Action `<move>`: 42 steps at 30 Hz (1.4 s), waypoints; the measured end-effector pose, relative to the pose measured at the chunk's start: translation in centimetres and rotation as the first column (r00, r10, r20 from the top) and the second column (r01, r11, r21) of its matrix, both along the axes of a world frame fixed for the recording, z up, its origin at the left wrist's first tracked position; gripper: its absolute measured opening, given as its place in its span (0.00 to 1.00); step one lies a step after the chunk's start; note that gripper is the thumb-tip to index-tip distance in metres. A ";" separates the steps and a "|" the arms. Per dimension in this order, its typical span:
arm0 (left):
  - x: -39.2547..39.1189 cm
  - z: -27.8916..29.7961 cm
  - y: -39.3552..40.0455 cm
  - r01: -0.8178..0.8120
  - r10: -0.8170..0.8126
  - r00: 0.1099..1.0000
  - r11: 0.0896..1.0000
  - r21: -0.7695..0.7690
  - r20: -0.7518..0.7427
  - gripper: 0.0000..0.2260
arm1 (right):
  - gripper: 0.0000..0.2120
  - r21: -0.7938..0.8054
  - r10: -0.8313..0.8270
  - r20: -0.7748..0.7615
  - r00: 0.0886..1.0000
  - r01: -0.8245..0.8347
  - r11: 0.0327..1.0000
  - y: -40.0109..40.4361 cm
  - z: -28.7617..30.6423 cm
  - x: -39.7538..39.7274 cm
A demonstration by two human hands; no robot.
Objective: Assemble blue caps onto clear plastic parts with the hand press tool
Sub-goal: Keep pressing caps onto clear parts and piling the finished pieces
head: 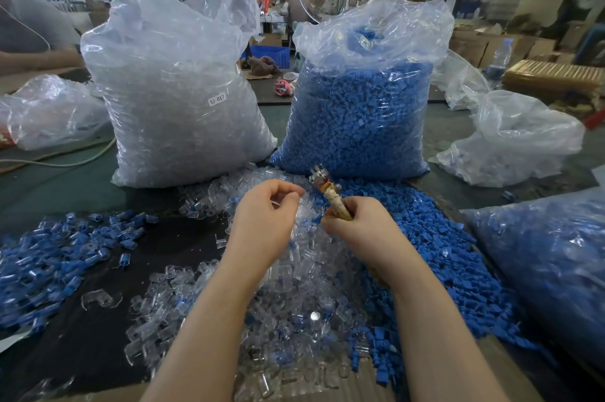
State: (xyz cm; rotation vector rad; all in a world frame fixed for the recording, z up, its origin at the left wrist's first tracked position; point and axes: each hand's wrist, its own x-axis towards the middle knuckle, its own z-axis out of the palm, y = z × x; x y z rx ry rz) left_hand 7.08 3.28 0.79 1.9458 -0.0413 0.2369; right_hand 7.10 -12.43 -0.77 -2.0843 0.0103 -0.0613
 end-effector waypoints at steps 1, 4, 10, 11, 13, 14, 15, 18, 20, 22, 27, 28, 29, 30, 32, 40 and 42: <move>0.0 -0.1 0.0 -0.001 0.001 1.000 1.000 -0.024 -0.010 0.09 | 0.11 -0.005 0.002 -0.005 1.000 -0.002 1.000 0.0 0.0 0.0; 0.2 -0.3 0.0 -0.013 0.008 0.999 0.995 -0.102 -0.051 0.08 | 0.11 -0.019 0.001 -0.012 1.000 -0.001 1.000 -0.1 -0.1 0.0; 0.1 -0.4 0.1 -0.003 0.002 1.000 0.998 -0.062 -0.023 0.08 | 0.11 -0.007 -0.041 0.011 0.999 0.041 0.999 -0.3 -0.2 0.1; 0.0 -0.4 0.1 -0.012 0.010 1.000 0.998 -0.068 -0.018 0.08 | 0.11 -0.008 -0.052 0.013 0.999 0.052 0.999 -0.4 -0.2 0.1; 0.0 -0.4 0.1 -0.033 0.032 0.999 0.994 -0.100 -0.013 0.09 | 0.11 -0.015 -0.064 0.013 0.998 0.064 0.998 -0.5 -0.2 0.2; 0.1 -0.4 0.2 -0.040 0.039 0.999 0.992 -0.119 -0.016 0.09 | 0.11 -0.017 -0.068 0.013 0.998 0.068 0.998 -0.5 -0.2 0.2; 0.1 -0.3 0.3 -0.043 0.040 0.999 0.990 -0.133 -0.023 0.10 | 0.11 -0.016 -0.072 0.013 0.997 0.072 0.997 -0.5 -0.2 0.2; 0.1 -0.1 0.5 -0.033 0.027 0.999 0.984 -0.174 -0.035 0.15 | 0.12 -0.003 -0.078 0.020 0.997 0.078 0.997 -0.5 -0.2 0.2; 0.1 0.0 0.5 -0.022 0.013 0.999 0.973 -0.228 -0.041 0.17 | 0.12 0.002 -0.078 0.025 0.997 0.078 0.997 -0.4 -0.2 0.3; 0.0 0.0 0.5 -0.023 0.007 0.998 0.956 -0.294 -0.056 0.18 | 0.12 0.001 -0.080 0.030 0.996 0.080 0.997 -0.4 -0.2 0.3; -0.2 0.2 0.5 -0.075 0.041 0.996 0.879 -0.471 -0.081 0.13 | 0.10 0.022 -0.092 0.044 0.995 0.091 0.996 -0.4 -0.1 0.2; -0.2 0.3 0.6 -0.084 0.044 0.995 0.861 -0.502 -0.091 0.12 | 0.10 0.031 -0.094 0.048 0.994 0.093 0.995 -0.4 0.0 0.2; -0.3 0.3 0.7 -0.095 0.050 0.994 0.849 -0.520 -0.100 0.11 | 0.11 0.040 -0.095 0.054 0.994 0.093 0.995 -0.3 0.0 0.2; -0.3 0.3 0.7 -0.105 0.058 0.993 0.844 -0.526 -0.105 0.10 | 0.12 0.046 -0.094 0.064 0.993 0.091 0.995 -0.3 0.1 0.2; -0.2 0.3 0.7 -0.115 0.069 0.992 0.848 -0.517 -0.109 0.10 | 0.13 0.052 -0.093 0.093 0.991 0.088 0.995 -0.2 0.2 0.2; -0.2 0.5 0.3 -0.074 0.001 0.992 0.816 -0.573 -0.126 0.15 | 0.05 0.088 -0.092 0.172 0.981 0.077 0.993 0.1 0.5 0.1; -0.2 0.5 0.3 -0.074 -0.008 0.991 0.807 -0.586 -0.136 0.11 | 0.05 0.100 -0.093 0.187 0.978 0.075 0.992 0.2 0.6 0.2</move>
